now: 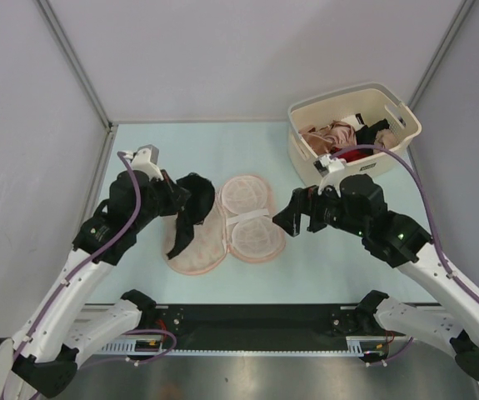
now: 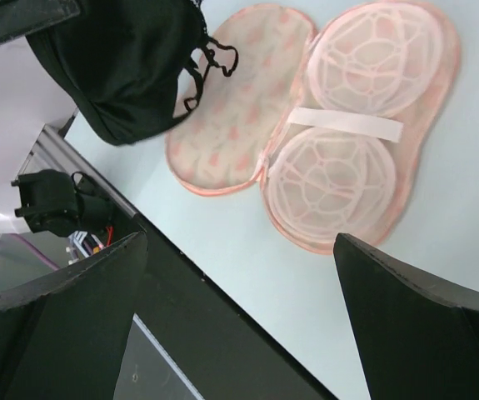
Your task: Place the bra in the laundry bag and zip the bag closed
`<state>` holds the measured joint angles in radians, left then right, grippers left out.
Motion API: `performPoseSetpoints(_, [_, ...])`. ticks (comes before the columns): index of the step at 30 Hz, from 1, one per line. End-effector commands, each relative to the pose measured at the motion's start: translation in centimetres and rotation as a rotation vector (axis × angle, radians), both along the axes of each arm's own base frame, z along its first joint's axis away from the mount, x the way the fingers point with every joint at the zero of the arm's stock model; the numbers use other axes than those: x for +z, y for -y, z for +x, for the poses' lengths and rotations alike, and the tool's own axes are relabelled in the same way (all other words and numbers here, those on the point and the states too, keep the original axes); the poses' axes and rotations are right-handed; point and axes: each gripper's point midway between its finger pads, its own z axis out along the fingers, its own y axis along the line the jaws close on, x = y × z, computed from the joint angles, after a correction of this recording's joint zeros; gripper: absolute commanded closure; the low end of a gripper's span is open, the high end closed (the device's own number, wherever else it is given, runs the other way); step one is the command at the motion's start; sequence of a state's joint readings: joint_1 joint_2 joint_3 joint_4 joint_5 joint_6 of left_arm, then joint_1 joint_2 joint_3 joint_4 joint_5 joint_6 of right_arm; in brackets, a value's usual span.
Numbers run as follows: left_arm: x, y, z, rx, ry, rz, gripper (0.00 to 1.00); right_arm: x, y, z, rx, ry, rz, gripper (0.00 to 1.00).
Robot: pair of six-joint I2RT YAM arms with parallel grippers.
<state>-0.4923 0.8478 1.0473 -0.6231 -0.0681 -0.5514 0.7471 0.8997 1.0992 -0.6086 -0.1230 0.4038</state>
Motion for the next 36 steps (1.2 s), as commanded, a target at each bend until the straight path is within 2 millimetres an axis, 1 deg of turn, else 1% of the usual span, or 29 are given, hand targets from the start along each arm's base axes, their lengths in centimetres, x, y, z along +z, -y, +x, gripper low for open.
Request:
performPoseSetpoints(1, [-0.8, -3.4, 0.3, 0.195, -0.064, 0.064, 1.0, -1.3, -3.7, -0.4, 0.148, 0.027, 0.086, 0.0])
performPoseSetpoints(2, [-1.3, -3.4, 0.6, 0.21, -0.077, 0.07, 1.0, -1.8, -4.3, -0.3, 0.158, 0.027, 0.104, 0.0])
performPoseSetpoints(3, [-2.5, -3.6, 1.3, 0.253, -0.115, 0.082, 1.0, -4.0, -5.0, -0.4, 0.174, -0.004, 0.098, 0.0])
performPoseSetpoints(4, [-3.4, -3.6, 1.6, 0.272, -0.142, 0.094, 1.0, -3.4, -6.6, 0.1, 0.196, 0.036, 0.16, 0.0])
performPoseSetpoints(6, [-4.9, -3.9, 2.6, 0.34, -0.189, 0.107, 1.0, -4.9, -8.1, 0.4, 0.196, 0.037, 0.17, 0.0])
performPoseSetpoints(7, [-6.8, -3.6, 3.4, 0.355, -0.246, 0.146, 1.0, -4.8, -9.1, 1.1, 0.188, 0.093, 0.206, 0.0])
performPoseSetpoints(8, [-6.9, -3.4, 4.1, 0.364, -0.255, 0.157, 1.0, -6.7, -10.5, 1.0, 0.201, 0.067, 0.18, 0.0])
performPoseSetpoints(9, [-7.4, -3.2, 4.6, 0.377, -0.273, 0.166, 1.0, -7.2, -11.2, 1.3, 0.194, 0.064, 0.171, 0.0])
performPoseSetpoints(10, [-8.6, -2.8, 5.7, 0.389, -0.309, 0.195, 1.0, -7.0, -12.1, 2.0, 0.172, 0.086, 0.173, 0.0])
performPoseSetpoints(11, [-9.0, -2.4, 6.1, 0.385, -0.326, 0.195, 1.0, -8.9, -13.4, 1.7, 0.187, 0.058, 0.137, 0.0])
performPoseSetpoints(12, [-9.3, -1.9, 6.5, 0.384, -0.345, 0.188, 1.0, -9.6, -14.0, 2.0, 0.179, 0.057, 0.122, 0.0])
performPoseSetpoints(13, [-9.0, -1.1, 7.0, 0.372, -0.349, 0.162, 1.0, -9.5, -14.8, 2.1, 0.186, 0.076, 0.138, 0.0])
performPoseSetpoints(14, [-9.8, -0.7, 7.5, 0.377, -0.37, 0.166, 1.0, -10.7, -15.6, 2.0, 0.194, 0.057, 0.118, 0.0])
performPoseSetpoints(16, [-9.6, 0.1, 8.4, 0.383, -0.364, 0.13, 1.0, -11.3, -16.3, 2.4, 0.185, 0.054, 0.114, 0.0])
performPoseSetpoints(17, [-10.2, 0.4, 8.8, 0.389, -0.382, 0.133, 1.0, -11.7, -16.6, 2.6, 0.176, 0.043, 0.115, 0.0])
performPoseSetpoints(19, [-10.0, 0.9, 9.4, 0.388, -0.384, 0.121, 1.0, -13.1, -17.0, 3.4, 0.13, 0.039, 0.097, 0.0])
performPoseSetpoints(21, [-10.3, 1.1, 9.8, 0.387, -0.395, 0.128, 1.0, -13.7, -17.8, 4.0, 0.091, 0.06, 0.101, 0.0])
performPoseSetpoints(22, [-10.0, 1.1, 9.9, 0.391, -0.392, 0.128, 1.0, -13.9, -18.2, 4.1, 0.088, 0.067, 0.107, 0.0])
performPoseSetpoints(23, [-10.0, 1.0, 10.0, 0.401, -0.394, 0.131, 1.0, -14.1, -18.7, 4.0, 0.09, 0.074, 0.114, 0.02])
performPoseSetpoints(24, [-10.3, 0.9, 10.0, 0.4, -0.405, 0.141, 1.0, -14.5, -19.5, 3.8, 0.086, 0.075, 0.124, 0.06])
performPoseSetpoints(26, [-10.3, 0.7, 10.0, 0.4, -0.406, 0.153, 1.0, -14.7, -20.6, 3.3, 0.103, 0.091, 0.14, 0.07])
performPoseSetpoints(27, [-10.4, 0.6, 9.9, 0.4, -0.412, 0.159, 1.0, -14.8, -21.9, 2.4, 0.131, 0.098, 0.153, 0.07])
performPoseSetpoints(28, [-10.5, 0.4, 9.8, 0.397, -0.413, 0.167, 1.0, -14.9, -22.4, 2.1, 0.14, 0.101, 0.155, 0.07])
performPoseSetpoints(30, [-10.4, -0.3, 9.7, 0.413, -0.409, 0.188, 1.0, -15.3, -22.7, 2.1, 0.111, 0.123, 0.154, 0.07])
performPoseSetpoints(32, [-10.3, -0.5, 9.6, 0.408, -0.409, 0.19, 1.0, -17.0, -22.9, 2.3, 0.085, 0.099, 0.117, 0.09])
performPoseSetpoints(33, [-10.4, -0.4, 9.5, 0.402, -0.415, 0.188, 1.0, -17.1, -23.1, 2.6, 0.067, 0.1, 0.11, 0.11])
performPoseSetpoints(34, [-10.3, -0.3, 9.4, 0.397, -0.414, 0.182, 1.0, -17.8, -23.2, 2.7, 0.051, 0.097, 0.092, 0.14])
performPoseSetpoints(35, [-10.3, -0.3, 9.4, 0.4, -0.418, 0.175, 1.0, -18.2, -22.7, 3.4, 0.0, 0.107, 0.067, 0.15])
performPoseSetpoints(36, [-10.4, -0.2, 9.3, 0.397, -0.423, 0.17, 1.0, -18.5, -22.6, 3.8, -0.02, 0.111, 0.056, 0.21])
